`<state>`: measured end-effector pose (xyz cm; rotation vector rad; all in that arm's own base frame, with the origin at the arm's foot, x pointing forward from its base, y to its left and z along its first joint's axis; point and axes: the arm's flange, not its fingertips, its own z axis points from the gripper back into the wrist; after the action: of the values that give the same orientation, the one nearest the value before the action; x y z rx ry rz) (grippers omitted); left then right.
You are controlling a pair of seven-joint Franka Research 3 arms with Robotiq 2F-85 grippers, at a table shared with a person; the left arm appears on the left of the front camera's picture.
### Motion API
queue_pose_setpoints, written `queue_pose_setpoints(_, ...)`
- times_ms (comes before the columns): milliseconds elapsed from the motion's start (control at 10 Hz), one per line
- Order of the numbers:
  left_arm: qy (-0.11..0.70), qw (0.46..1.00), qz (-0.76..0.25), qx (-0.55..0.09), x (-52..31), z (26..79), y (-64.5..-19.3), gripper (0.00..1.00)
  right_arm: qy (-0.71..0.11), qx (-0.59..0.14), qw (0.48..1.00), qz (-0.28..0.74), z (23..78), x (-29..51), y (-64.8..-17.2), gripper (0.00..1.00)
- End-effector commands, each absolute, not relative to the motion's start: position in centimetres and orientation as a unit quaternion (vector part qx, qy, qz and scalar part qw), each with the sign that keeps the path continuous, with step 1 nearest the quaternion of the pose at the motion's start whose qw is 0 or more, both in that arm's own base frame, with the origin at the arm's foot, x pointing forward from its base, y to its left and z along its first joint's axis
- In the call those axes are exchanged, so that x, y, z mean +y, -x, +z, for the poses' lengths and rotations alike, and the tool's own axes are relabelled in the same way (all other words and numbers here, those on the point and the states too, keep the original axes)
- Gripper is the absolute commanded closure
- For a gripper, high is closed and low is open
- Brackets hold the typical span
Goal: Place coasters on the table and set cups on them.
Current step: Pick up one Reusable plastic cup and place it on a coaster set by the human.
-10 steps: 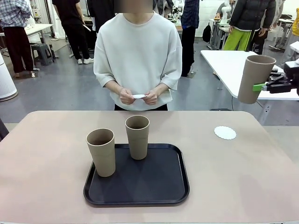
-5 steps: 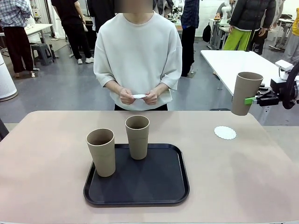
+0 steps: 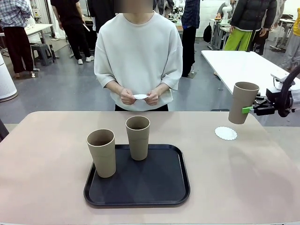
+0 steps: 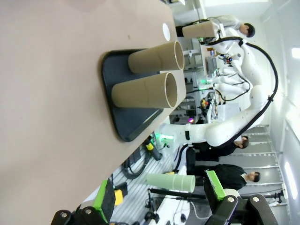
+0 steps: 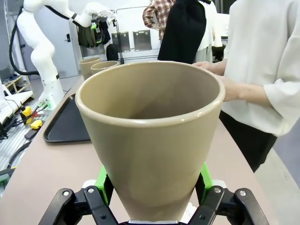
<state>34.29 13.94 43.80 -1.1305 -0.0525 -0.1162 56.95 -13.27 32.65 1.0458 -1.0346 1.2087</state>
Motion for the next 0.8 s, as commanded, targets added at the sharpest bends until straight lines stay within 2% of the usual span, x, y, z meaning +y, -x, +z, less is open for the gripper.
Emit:
queue_pose_setpoints(0,0.54,0.839,-0.062,-0.028,14.1,43.9,-34.2,0.0,-0.446,-0.454,0.561,0.529,31.7,-13.1,-57.5,0.17)
queue_pose_setpoints(200,0.54,0.839,-0.062,-0.028,14.1,43.9,-34.2,0.0,-0.444,-0.459,0.551,0.537,30.3,-12.7,-57.7,0.17)
queue_pose_setpoints(700,0.54,0.839,-0.062,-0.028,14.1,43.9,-34.2,0.0,-0.43,-0.446,0.566,0.545,27.6,-11.4,-58.6,0.17)
